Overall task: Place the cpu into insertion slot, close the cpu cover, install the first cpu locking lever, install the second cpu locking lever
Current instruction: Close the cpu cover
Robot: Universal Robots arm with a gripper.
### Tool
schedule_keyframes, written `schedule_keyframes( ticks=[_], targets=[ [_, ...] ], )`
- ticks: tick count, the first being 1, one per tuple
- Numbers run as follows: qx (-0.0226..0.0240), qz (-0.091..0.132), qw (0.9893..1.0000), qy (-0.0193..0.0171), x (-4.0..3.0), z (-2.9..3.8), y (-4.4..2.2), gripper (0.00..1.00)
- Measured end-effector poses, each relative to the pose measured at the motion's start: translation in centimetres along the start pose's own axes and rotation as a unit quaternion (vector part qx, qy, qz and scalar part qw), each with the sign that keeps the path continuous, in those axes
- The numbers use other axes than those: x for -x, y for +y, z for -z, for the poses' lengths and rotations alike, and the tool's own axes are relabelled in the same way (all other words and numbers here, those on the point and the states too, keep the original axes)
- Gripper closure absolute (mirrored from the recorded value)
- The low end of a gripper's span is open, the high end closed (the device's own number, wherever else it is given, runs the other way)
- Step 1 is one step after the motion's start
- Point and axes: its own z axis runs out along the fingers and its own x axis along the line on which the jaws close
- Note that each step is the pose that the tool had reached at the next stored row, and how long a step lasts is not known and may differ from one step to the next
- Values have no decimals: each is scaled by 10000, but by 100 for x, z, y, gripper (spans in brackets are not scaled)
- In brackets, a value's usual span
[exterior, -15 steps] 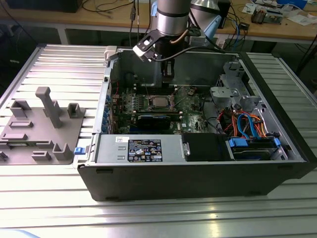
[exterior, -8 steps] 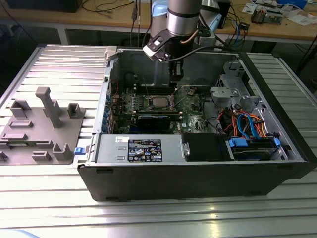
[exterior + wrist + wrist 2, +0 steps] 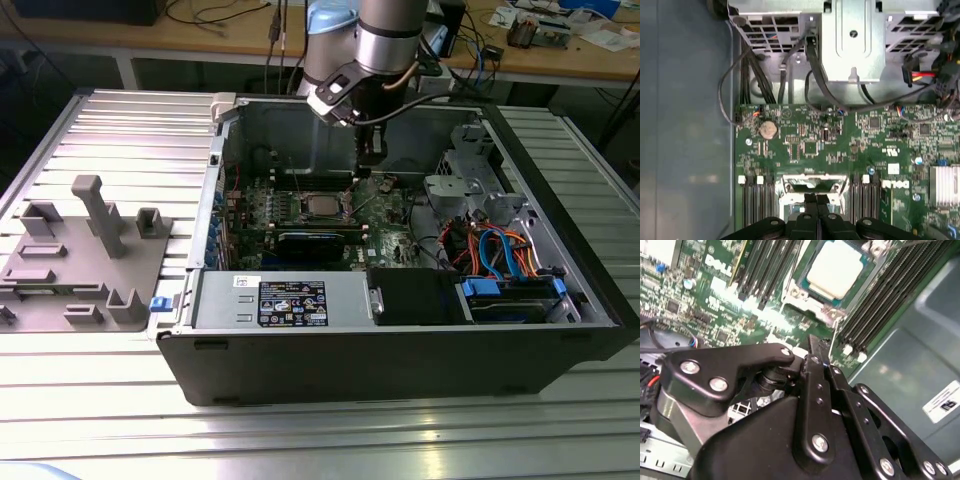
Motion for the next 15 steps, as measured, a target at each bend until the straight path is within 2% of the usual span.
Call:
schedule_keyframes(
  ticks=[6, 10, 13, 15],
  targets=[
    [0, 21, 10000, 0, -11, -21, 185, 89],
    [0, 22, 10000, 0, -22, -36, 281, 89],
    [-6, 22, 10000, 0, -29, -86, 403, 89],
    [-18, 22, 10000, 0, -29, -139, 417, 89]
  ],
)
